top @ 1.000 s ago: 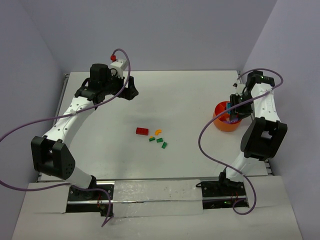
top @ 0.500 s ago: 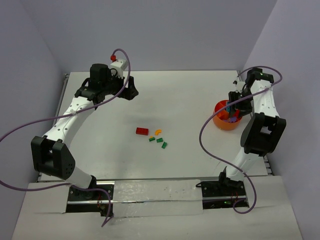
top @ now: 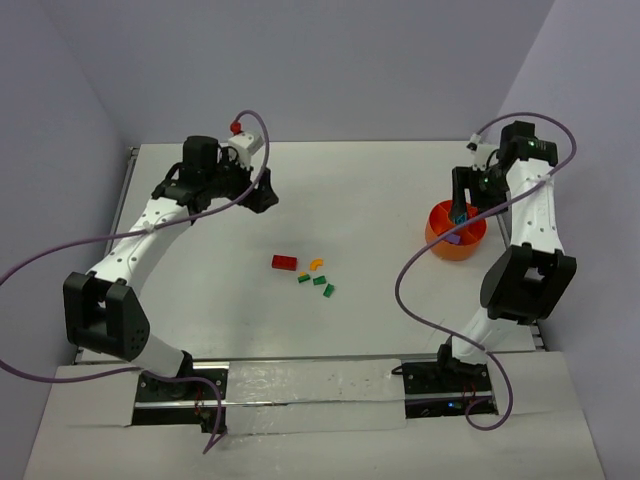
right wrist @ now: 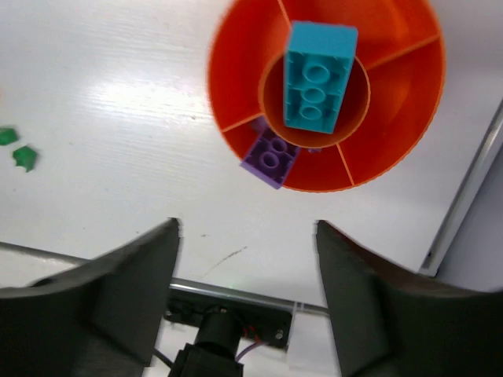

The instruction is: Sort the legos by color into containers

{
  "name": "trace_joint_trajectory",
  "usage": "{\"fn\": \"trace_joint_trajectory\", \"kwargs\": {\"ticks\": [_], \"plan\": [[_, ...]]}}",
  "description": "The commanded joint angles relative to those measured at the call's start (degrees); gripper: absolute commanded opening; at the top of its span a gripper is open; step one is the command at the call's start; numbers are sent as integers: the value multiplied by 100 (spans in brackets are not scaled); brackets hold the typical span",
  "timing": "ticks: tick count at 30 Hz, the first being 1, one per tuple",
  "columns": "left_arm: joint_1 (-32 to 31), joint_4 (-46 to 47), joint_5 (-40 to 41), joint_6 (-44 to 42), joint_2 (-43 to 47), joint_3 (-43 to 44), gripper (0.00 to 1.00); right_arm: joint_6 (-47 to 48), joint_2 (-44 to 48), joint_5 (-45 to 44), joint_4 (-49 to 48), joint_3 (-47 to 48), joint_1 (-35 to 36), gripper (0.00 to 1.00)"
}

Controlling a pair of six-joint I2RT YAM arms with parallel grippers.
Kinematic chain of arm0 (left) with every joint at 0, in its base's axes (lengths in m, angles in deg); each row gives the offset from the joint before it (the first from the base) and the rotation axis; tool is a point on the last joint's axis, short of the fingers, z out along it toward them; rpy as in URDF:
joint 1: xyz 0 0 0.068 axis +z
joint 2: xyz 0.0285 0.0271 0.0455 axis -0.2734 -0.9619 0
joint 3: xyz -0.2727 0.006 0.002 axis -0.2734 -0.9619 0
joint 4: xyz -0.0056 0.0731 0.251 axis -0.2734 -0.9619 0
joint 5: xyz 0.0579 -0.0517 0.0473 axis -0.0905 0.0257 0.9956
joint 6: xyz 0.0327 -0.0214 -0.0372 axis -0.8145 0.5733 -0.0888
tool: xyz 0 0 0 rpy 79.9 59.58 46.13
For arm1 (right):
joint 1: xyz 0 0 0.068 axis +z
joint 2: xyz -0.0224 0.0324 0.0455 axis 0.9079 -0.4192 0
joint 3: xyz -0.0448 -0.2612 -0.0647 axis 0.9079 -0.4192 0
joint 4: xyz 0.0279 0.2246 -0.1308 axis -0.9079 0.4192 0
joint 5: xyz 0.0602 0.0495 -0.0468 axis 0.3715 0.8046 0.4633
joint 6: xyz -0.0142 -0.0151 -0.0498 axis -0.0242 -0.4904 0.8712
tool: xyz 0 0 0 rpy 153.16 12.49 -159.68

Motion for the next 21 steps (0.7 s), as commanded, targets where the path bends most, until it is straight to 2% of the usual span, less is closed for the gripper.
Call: {"fn": "trace_joint_trajectory", "kwargs": {"ticks": [1,3,6,8,13,15,21], "plan": [[-12,-350,-1095,-1407,276,-439,97,175,688,760,-132,419,129,86],[-11,-678,-1447,-2340,311,-666,95,156,806,1069,-268,381,150,99],[-11,-1042,-1810,-3361,298,-872,92,96,867,1348,-389,329,169,100],[-11,-1480,-2228,-4766,235,-1040,90,6,875,1694,-512,275,178,100],[-64,-1827,-2219,-5646,-271,-883,85,-109,938,2041,-777,-34,240,100],[-122,-1918,-1975,-6112,-539,-768,83,-132,954,2120,-828,-148,264,100],[-301,-1832,-1712,-6525,-908,-680,82,-109,1035,2101,-859,-394,319,100]]}}
